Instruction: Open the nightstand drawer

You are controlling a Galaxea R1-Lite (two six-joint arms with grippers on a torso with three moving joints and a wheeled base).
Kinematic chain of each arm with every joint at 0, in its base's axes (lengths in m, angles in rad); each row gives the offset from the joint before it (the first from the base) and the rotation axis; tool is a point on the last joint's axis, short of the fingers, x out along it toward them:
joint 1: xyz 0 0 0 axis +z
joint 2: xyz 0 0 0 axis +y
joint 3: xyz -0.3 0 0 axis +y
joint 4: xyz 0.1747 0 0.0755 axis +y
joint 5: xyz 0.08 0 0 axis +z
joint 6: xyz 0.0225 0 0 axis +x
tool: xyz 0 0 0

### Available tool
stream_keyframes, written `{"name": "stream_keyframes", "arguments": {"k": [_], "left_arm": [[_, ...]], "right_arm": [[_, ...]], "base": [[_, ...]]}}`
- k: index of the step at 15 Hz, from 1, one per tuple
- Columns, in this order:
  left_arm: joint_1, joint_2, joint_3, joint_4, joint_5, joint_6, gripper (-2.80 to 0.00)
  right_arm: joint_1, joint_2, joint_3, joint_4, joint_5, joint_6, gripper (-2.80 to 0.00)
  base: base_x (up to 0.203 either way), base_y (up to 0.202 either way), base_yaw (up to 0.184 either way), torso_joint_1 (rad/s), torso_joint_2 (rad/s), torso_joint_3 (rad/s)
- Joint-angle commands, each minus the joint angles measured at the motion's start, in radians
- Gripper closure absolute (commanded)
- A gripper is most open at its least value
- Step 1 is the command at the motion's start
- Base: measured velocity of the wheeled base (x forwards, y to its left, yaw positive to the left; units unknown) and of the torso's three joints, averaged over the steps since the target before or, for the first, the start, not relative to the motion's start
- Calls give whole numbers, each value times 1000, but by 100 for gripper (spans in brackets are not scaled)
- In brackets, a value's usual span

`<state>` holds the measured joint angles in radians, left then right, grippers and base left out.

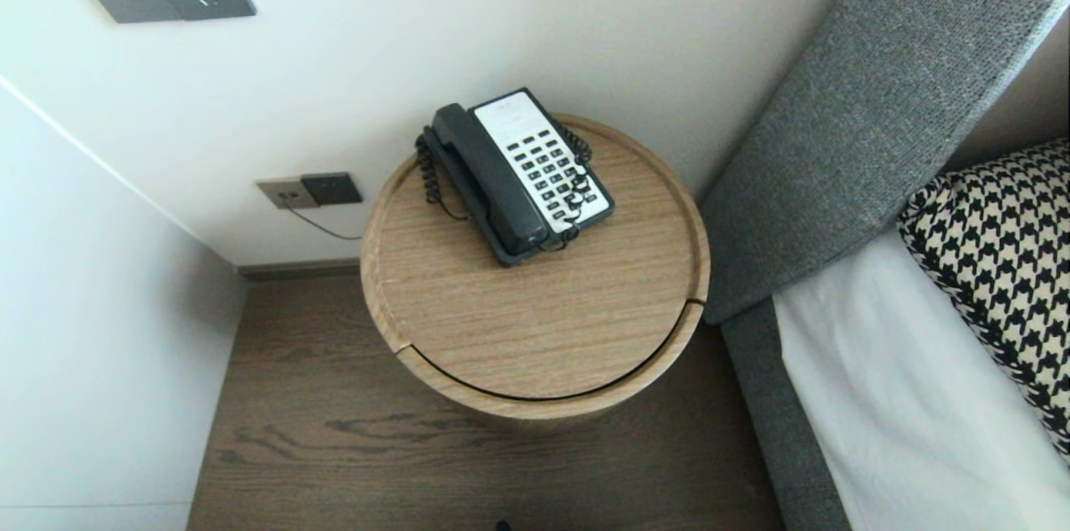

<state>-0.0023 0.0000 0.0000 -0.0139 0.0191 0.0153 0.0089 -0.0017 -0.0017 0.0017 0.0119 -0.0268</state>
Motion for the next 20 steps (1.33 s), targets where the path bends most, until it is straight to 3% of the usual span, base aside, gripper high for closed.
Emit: {"name": "stream_keyframes", "arguments": {"k": [1, 9, 13, 16, 20], "left_arm": [[1, 0, 0, 0, -1, -6, 0], [-1, 0, -6, 11, -1, -8, 0], [0, 144, -14, 2, 4, -4, 0], [-30, 351, -199, 1, 54, 5, 0], [-86, 619, -628, 89, 151, 11, 0]], "right_arm": [[0, -3, 0, 0, 0, -1, 0], [0, -3, 0, 0, 0, -1, 0], [0, -4, 0, 0, 0, -1, 0], [0, -4, 0, 0, 0, -1, 0], [0, -4, 0, 0, 0, -1, 0]], "base": [[0, 0, 0, 0, 0, 0], [0, 0, 0, 0, 0, 0], [0, 0, 0, 0, 0, 0], [0, 0, 0, 0, 0, 0], [0, 0, 0, 0, 0, 0]]}}
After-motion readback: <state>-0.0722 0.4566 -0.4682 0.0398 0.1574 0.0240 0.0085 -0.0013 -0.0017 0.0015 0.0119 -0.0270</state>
